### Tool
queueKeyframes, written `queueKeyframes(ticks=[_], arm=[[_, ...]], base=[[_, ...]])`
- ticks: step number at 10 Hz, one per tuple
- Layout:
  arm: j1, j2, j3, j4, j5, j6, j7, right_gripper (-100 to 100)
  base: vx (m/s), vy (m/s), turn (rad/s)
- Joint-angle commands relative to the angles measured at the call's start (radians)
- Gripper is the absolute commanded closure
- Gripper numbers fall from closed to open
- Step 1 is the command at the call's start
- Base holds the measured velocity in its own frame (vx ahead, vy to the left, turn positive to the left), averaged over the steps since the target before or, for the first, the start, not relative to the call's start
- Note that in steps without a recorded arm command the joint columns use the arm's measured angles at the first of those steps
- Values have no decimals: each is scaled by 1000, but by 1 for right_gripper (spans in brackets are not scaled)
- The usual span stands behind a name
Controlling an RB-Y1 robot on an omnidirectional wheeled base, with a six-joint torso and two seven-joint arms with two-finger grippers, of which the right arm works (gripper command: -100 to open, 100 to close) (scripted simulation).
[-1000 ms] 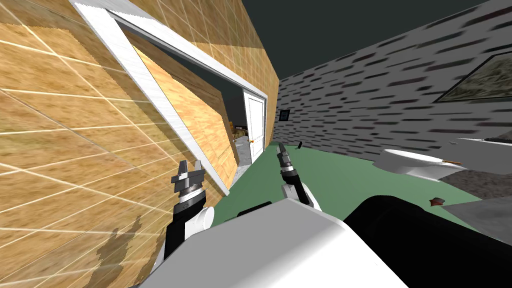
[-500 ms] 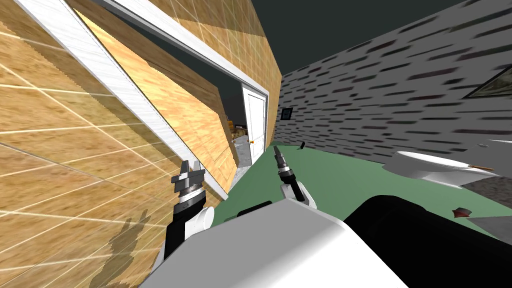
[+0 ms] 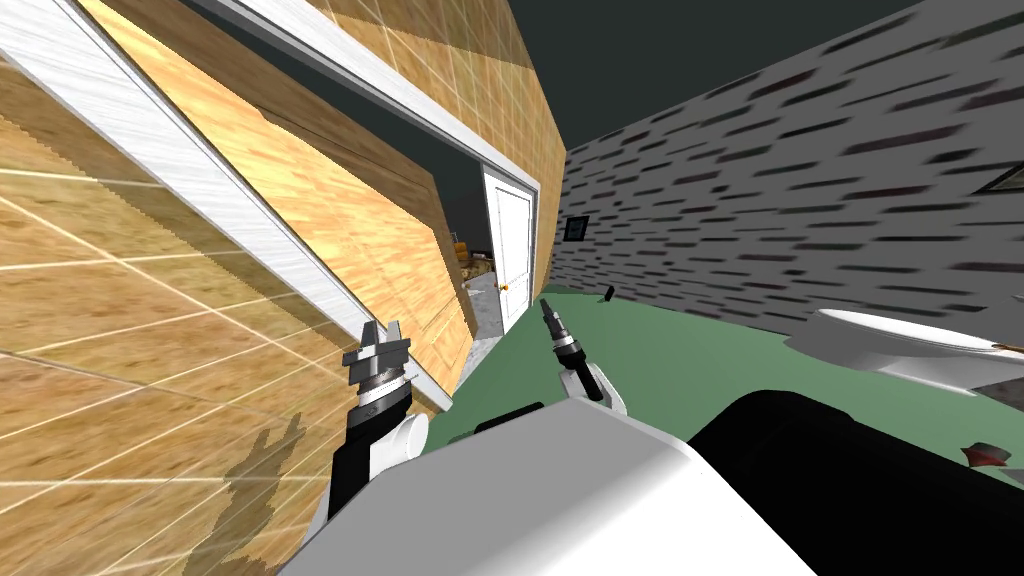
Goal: Push the door open
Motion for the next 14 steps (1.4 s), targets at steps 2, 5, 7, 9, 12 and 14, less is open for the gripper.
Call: queueKeyframes(ticks=[2, 5, 7, 9, 12, 14], arm=[[-18, -10, 4, 58, 22, -17, 42, -100], [-35, -20, 9, 120, 47, -36, 87, -100], [-44, -24, 11, 152, 60, -45, 111, -100], [-53, -28, 13, 184, 72, -55, 134, -100], [-72, -34, 18, 251, 99, -74, 183, -100], [-82, -36, 21, 285, 112, -84, 208, -100]], base=[[124, -53, 24], [138, -57, 27], [96, -53, 18], [91, -53, 20], [128, -53, 27], [102, -55, 21]])
